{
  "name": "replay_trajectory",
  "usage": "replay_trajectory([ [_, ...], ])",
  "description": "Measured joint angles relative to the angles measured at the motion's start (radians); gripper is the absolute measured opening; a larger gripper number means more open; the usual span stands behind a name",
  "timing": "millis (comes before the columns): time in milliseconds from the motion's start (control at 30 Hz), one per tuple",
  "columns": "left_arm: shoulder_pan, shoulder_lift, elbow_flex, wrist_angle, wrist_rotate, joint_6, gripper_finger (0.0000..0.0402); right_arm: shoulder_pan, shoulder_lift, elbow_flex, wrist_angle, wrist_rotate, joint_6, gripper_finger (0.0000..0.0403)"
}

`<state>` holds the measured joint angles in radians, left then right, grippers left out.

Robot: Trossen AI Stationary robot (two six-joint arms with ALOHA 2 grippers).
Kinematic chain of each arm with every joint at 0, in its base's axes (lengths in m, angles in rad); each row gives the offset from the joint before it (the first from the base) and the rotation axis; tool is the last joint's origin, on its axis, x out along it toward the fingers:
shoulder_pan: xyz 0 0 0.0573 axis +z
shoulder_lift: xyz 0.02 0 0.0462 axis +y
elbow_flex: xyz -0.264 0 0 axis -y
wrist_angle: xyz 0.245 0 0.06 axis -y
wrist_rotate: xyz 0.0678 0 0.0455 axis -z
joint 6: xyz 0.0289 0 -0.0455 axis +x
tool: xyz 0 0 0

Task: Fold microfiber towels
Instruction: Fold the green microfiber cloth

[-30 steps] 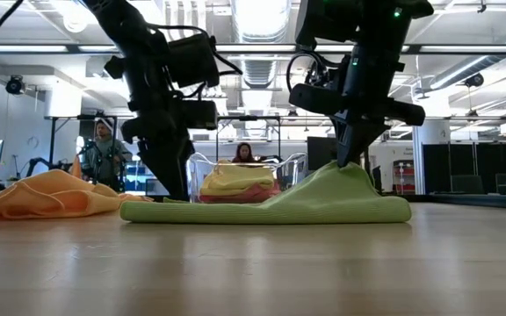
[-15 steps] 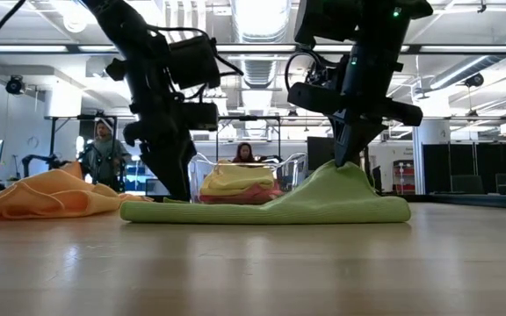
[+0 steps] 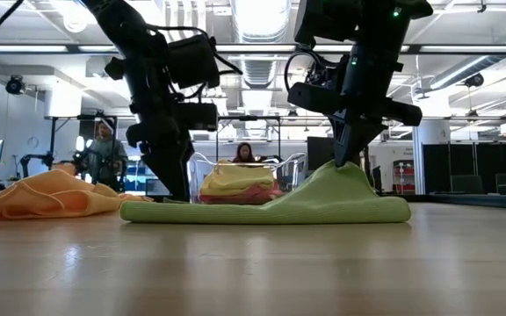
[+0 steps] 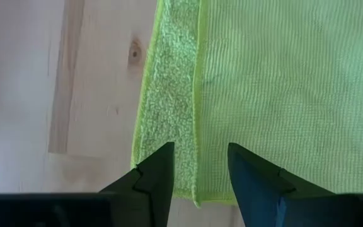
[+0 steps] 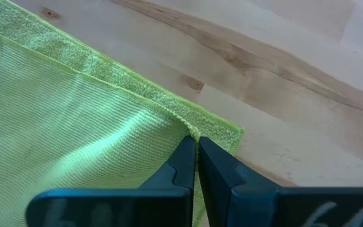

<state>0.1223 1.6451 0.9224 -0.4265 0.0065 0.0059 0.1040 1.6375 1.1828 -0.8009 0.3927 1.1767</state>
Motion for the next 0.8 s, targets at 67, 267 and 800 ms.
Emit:
replay_trajectory([
  [67, 0.0, -0.004, 0.0, -0.003, -0.001, 0.0, 0.0131, 0.0, 0.0, 0.0, 0.0, 0.0, -0.001, 0.0008],
  [267, 0.0, 0.017, -0.003, -0.002, -0.002, 0.0, 0.0131, 0.0, 0.0, 0.0, 0.0, 0.0, -0.013, 0.0008],
  [800, -0.006, 0.037, -0.012, 0.002, -0.004, 0.031, 0.0027, 0.0, 0.0, 0.0, -0.001, 0.0, -0.025, 0.0008],
])
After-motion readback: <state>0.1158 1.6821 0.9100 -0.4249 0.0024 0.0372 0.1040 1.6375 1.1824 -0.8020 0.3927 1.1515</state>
